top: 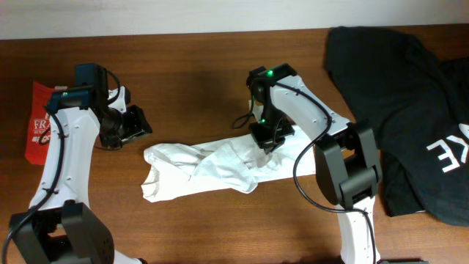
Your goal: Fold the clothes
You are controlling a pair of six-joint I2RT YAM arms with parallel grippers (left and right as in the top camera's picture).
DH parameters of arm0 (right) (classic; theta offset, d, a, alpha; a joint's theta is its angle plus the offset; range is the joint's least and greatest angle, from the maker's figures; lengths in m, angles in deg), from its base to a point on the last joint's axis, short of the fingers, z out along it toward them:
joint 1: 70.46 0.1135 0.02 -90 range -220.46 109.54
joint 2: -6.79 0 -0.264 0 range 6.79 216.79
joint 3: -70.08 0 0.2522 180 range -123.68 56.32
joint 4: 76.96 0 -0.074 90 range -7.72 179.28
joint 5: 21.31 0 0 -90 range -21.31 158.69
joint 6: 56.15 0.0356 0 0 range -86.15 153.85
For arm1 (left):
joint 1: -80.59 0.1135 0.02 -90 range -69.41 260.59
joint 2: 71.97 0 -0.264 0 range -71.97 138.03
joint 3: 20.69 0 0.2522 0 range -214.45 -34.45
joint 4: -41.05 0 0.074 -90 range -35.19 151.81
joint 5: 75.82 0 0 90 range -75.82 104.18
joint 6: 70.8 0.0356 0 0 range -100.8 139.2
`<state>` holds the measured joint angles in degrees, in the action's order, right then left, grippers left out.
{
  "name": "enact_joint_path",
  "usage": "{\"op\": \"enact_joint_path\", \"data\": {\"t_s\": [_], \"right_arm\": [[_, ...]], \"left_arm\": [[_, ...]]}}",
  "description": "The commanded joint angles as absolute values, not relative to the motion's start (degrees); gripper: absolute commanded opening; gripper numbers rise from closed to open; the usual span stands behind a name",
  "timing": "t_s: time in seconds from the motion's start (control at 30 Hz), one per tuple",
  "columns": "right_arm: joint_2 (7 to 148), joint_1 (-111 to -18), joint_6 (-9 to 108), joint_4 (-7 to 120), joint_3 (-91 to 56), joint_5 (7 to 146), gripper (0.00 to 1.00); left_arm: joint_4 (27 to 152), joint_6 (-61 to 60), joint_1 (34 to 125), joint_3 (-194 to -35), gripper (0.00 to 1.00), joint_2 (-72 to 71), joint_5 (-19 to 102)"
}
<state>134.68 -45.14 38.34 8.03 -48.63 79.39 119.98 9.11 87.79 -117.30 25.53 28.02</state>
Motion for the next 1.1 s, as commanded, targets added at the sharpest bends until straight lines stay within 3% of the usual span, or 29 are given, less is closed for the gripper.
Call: {"op": "enact_joint_path", "data": {"t_s": [0.0,0.2,0.27,0.3,0.33,0.47,0.57,0.67,0.73,0.77,0.83,0.9,1.07], "right_arm": [[134.55,-41.45,38.56,7.70,-49.35,81.58,0.10],[134.55,-38.89,38.61,7.35,-49.35,81.55,0.21],[134.55,-38.85,38.61,6.58,-49.35,81.55,0.30],[134.55,-38.87,38.58,6.28,-49.35,81.53,0.40],[134.55,-38.87,38.61,6.15,-49.35,80.92,0.42],[134.38,-39.28,38.65,4.97,-50.05,76.57,0.31],[133.37,-40.51,38.85,2.43,-53.72,73.55,0.31],[131.60,-42.17,38.80,0.05,-59.51,72.16,0.33],[130.12,-43.87,38.80,-1.66,-63.99,71.76,0.38],[129.63,-44.70,38.80,-2.42,-65.72,71.78,0.43],[128.80,-47.09,38.82,-4.65,-69.17,71.83,0.78],[128.63,-48.95,38.80,-6.47,-70.38,71.89,0.99],[128.65,-52.77,38.82,-8.08,-70.11,74.41,0.99]], "left_arm": [[120.05,9.86,88.01,-118.09,0.54,24.24,27.63],[120.07,9.86,88.01,-118.09,0.54,24.22,27.63],[120.09,9.86,88.01,-118.09,0.54,24.24,27.63],[120.09,9.86,88.01,-118.09,0.54,24.24,27.63],[120.09,9.86,88.01,-118.09,0.54,24.24,27.63],[120.05,9.86,88.01,-118.09,0.54,24.24,27.63],[120.07,9.86,88.01,-118.09,0.55,24.24,27.63],[120.24,10.60,87.99,-117.96,0.66,24.24,27.65],[120.68,13.86,87.86,-117.26,0.67,24.35,27.67],[121.03,14.89,87.71,-116.54,0.69,24.39,27.85],[121.47,14.99,87.14,-113.63,0.72,24.43,27.89],[121.07,15.02,86.66,-110.37,0.74,24.43,27.91],[116.75,20.74,85.28,-100.56,0.75,24.46,30.56]]}}
